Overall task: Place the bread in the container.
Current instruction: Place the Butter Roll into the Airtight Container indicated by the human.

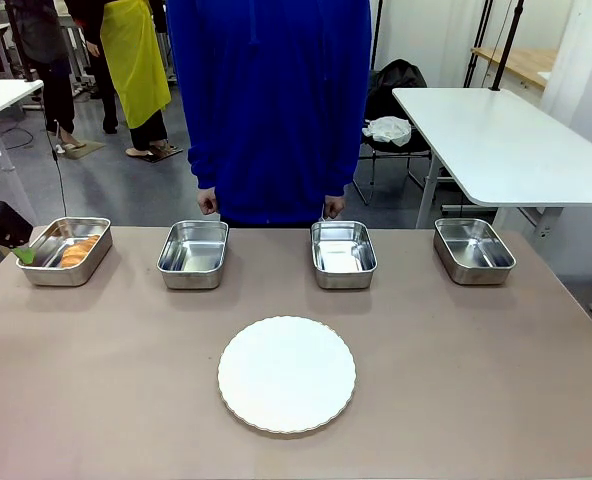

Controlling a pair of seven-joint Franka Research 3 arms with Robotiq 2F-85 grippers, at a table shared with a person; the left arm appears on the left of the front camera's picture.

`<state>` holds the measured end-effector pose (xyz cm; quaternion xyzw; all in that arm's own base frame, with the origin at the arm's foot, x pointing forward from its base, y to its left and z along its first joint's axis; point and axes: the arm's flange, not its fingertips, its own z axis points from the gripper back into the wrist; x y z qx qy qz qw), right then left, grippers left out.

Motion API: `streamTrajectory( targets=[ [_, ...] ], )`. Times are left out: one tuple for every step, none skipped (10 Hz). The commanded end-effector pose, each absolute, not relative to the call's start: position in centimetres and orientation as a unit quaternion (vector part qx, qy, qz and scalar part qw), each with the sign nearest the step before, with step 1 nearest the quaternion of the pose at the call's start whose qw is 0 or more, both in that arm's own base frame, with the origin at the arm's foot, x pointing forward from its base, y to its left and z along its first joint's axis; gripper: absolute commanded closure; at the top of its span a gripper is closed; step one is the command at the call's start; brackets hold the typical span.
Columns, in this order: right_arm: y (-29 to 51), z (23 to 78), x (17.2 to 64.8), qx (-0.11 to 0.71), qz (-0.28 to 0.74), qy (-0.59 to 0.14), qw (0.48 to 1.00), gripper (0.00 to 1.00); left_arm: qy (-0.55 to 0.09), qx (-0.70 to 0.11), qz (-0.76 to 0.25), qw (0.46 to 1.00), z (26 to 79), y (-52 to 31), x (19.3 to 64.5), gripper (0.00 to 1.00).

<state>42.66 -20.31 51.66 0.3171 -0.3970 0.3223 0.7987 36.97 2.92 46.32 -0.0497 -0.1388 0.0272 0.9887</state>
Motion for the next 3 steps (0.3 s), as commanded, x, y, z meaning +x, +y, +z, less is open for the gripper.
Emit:
streamTrajectory(
  targets=[
    [-20.17, 51.87, 42.66, 0.319, 0.324, -0.402, 0.795, 0.00, -0.151, -0.050, 0.037, 0.987, 47.05, 3.48, 36.63, 0.00],
    [-20.17, 51.87, 42.66, 0.319, 0.324, -0.402, 0.795, 0.00, -0.151, -0.050, 0.037, 0.987, 47.05, 3.48, 36.63, 0.00],
    [-20.17, 51.87, 42.66, 0.319, 0.324, -0.402, 0.795, 0.00, -0.151, -0.050, 0.037, 0.987, 47.05, 3.48, 36.63, 0.00]
  ],
)
